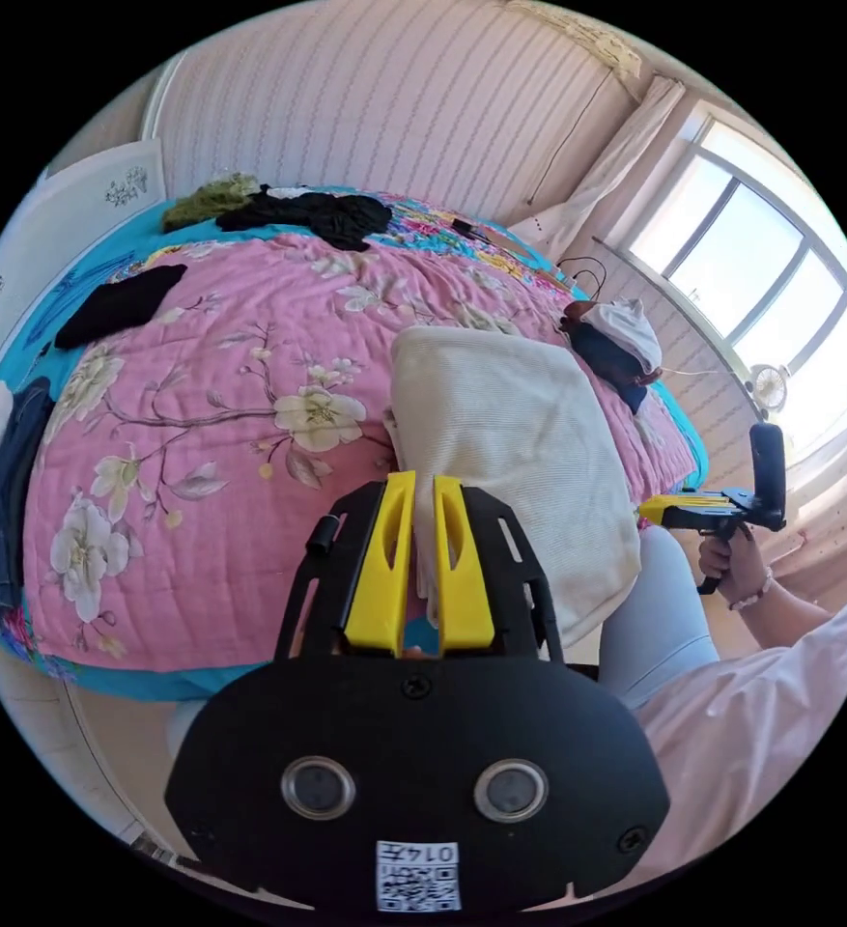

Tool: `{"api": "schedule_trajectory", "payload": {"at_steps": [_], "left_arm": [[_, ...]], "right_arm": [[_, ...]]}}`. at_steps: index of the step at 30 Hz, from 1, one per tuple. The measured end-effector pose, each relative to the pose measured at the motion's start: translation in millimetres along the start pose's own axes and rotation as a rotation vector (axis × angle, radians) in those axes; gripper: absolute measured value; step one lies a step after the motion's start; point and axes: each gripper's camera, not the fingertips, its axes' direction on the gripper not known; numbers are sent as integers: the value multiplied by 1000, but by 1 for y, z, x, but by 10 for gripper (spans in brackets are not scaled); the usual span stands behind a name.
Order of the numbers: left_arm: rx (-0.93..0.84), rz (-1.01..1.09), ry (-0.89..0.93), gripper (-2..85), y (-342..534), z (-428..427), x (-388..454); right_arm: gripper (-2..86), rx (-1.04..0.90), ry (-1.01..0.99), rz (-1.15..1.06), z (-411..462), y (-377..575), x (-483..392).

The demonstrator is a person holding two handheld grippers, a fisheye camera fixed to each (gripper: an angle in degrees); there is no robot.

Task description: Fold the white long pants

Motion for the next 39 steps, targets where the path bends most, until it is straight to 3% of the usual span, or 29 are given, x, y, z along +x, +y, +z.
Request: {"api": "schedule_trajectory", "payload": {"at_steps": [3, 6, 11, 14, 16, 21, 27, 31, 33, 39], "left_arm": [[30, -79, 91, 137, 6, -7, -36], [0, -191, 182, 160, 8, 1, -69], [-47, -381, 367, 163, 8, 29, -112], [-26, -517, 538, 154, 19, 38, -141], [-9, -518, 531, 144, 21, 32, -149], [57, -435, 415, 96, 24, -9, -160], [259, -575, 493, 80, 70, -48, -188], [501, -652, 477, 73, 88, -88, -201], [627, -641, 365, 68, 80, -121, -213], [889, -649, 135, 64, 14, -162, -282]], "right_arm": [[180, 23, 33, 156, 2, -12, 45], [216, 13, -44, 216, 28, -29, 76], [234, -114, -227, 273, 103, -55, 103], [220, -152, -208, 253, 118, -62, 103], [194, -174, -186, 197, 120, -64, 94], [111, -260, 4, -171, 128, -81, 14], [96, -277, 180, -751, 142, -123, -139], [94, -287, 167, -1107, 164, -152, -233], [94, -307, 102, -1255, 183, -183, -279], [97, -368, -10, -1381, 272, -335, -350]]}}
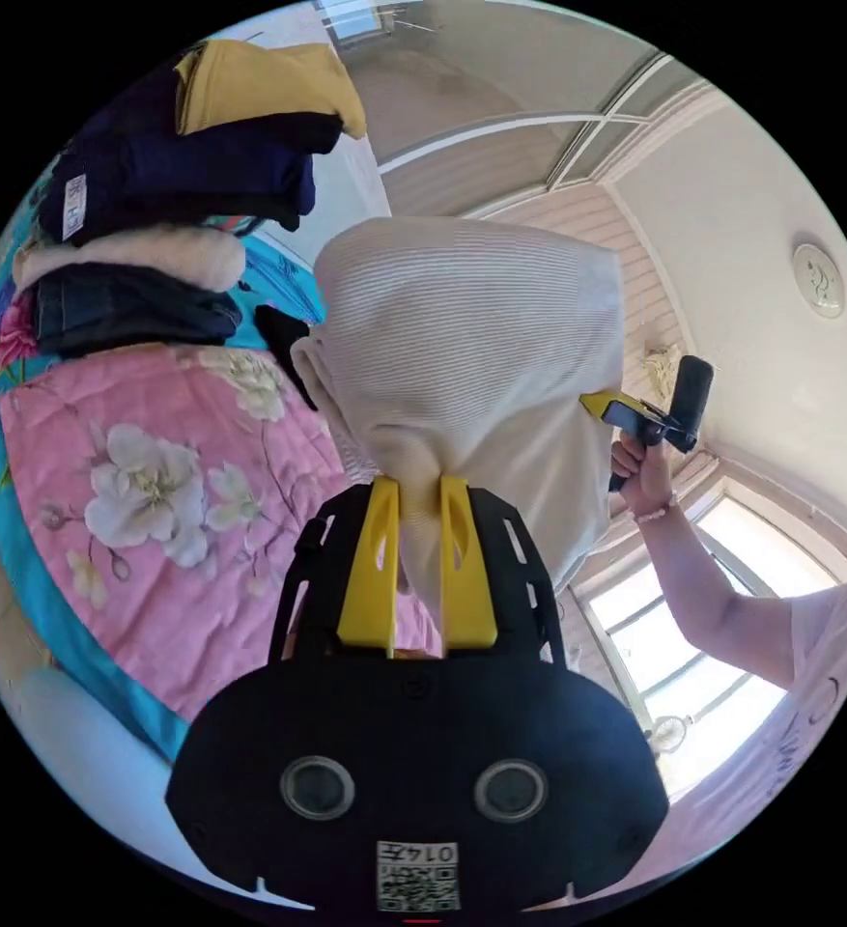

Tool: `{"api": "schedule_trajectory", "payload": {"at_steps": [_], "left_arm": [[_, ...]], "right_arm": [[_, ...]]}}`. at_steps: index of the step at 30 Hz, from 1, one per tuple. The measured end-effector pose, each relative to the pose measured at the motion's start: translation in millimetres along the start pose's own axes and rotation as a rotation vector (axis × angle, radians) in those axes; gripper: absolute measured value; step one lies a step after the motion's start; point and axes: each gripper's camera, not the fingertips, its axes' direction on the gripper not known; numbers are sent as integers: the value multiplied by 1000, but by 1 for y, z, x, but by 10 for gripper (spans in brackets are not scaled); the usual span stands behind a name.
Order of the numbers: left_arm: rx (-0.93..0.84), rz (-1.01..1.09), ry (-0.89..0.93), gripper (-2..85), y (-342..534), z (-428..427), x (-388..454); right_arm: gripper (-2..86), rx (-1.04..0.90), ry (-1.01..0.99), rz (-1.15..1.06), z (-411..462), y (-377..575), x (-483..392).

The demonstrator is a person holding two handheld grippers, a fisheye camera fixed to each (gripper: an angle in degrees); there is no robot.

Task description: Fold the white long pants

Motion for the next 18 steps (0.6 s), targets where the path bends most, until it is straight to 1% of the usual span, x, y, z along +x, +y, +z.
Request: {"api": "schedule_trajectory", "payload": {"at_steps": [1, 2, 3, 4, 5, 6, 7, 8, 9, 10, 11, 12, 14, 18], "left_arm": [[27, 5, -1, 65, -12, 10, -3], [67, 34, -11, 67, -38, 34, -10], [85, 37, -7, 71, -66, 64, -26], [84, 39, -11, 72, -79, 79, -35], [77, 46, -49, 76, -101, 112, -54], [54, 50, -139, 73, -117, 147, -74], [30, 61, -193, 72, -123, 167, -83], [-59, 73, -300, 60, -130, 209, -102], [-198, 89, -376, 51, -131, 254, -121], [-285, 92, -402, 48, -129, 275, -130], [-360, 95, -439, 36, -126, 301, -141], [-395, 78, -479, 18, -122, 314, -149], [-415, 71, -489, 4, -111, 322, -156], [-276, 64, -388, -8, -71, 287, -154]], "right_arm": [[100, -4, -17, 19, 6, -11, 25], [107, -24, -14, 103, 18, -32, 79], [123, -42, 50, 184, 34, -48, 127], [131, -57, 81, 243, 44, -53, 150], [137, -109, 120, 389, 69, -57, 195], [142, -172, 98, 534, 102, -51, 230], [142, -197, 56, 587, 121, -47, 243], [141, -206, -55, 639, 158, -35, 257], [138, -215, -127, 650, 193, -25, 260], [134, -235, -134, 647, 210, -21, 259], [126, -192, -128, 635, 230, -13, 256], [122, -192, -130, 619, 241, -8, 257], [120, -222, -159, 582, 252, -2, 260], [116, -98, -161, 604, 218, 20, 263]]}}
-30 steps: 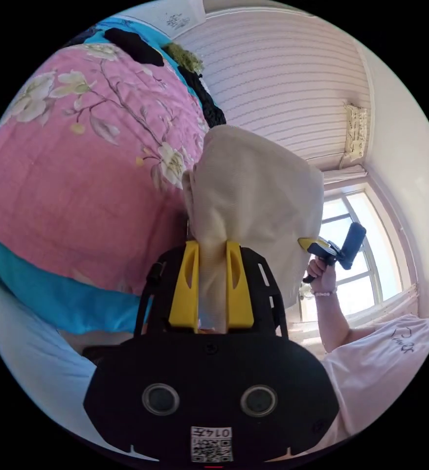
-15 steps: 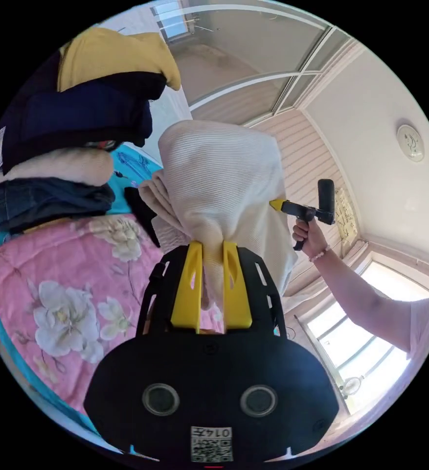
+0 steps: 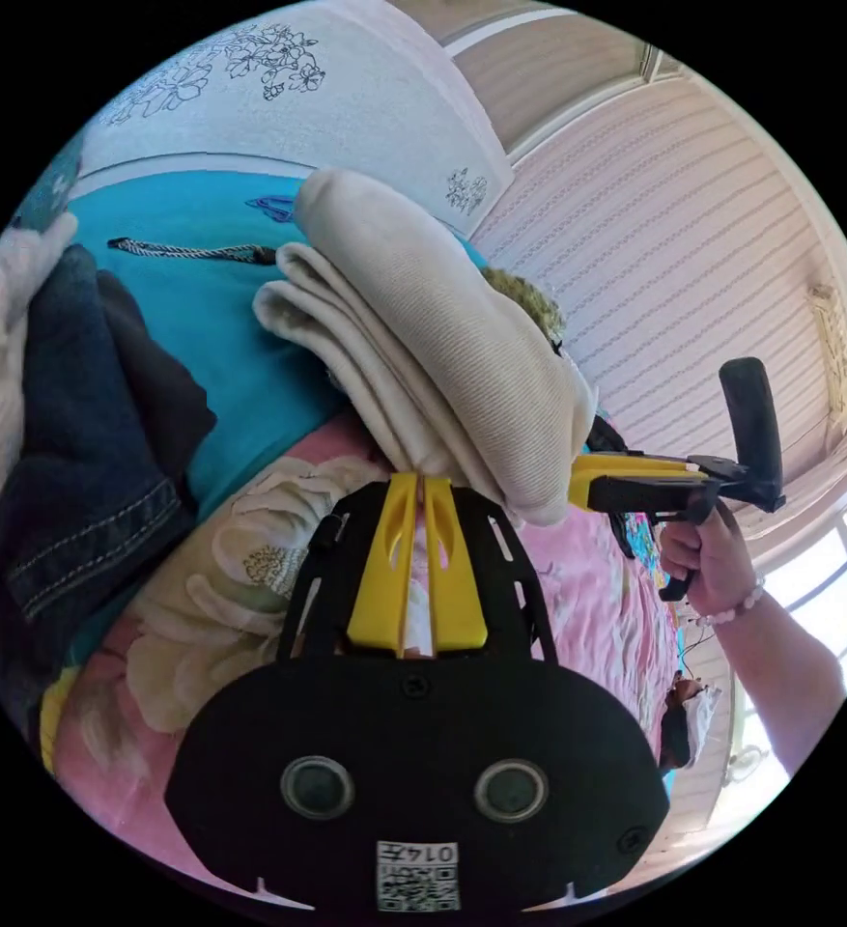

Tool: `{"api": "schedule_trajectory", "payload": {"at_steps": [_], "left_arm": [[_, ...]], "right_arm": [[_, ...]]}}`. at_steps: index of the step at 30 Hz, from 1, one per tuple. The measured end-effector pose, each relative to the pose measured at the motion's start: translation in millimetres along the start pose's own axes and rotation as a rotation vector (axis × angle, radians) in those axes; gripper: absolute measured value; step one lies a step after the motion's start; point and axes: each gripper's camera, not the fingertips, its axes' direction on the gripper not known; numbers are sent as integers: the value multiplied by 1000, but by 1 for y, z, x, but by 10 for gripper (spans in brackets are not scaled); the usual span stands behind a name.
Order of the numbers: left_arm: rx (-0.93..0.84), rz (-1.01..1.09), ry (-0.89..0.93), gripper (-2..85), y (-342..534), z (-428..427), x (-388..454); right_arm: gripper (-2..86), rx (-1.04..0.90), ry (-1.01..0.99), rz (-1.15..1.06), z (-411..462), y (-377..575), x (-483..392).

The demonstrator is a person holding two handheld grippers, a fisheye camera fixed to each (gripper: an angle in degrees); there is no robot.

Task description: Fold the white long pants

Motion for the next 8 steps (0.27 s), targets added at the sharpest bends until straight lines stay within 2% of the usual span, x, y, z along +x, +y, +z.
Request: {"api": "schedule_trajectory", "payload": {"at_steps": [4, 8], "left_arm": [[49, 129, 74, -9, 58, -38, 24], [-19, 370, 187, -9, 159, -74, 84]], "right_arm": [[93, 220, -49, 42, -51, 74, -15], [108, 292, -33, 158, -92, 232, -47]]}}
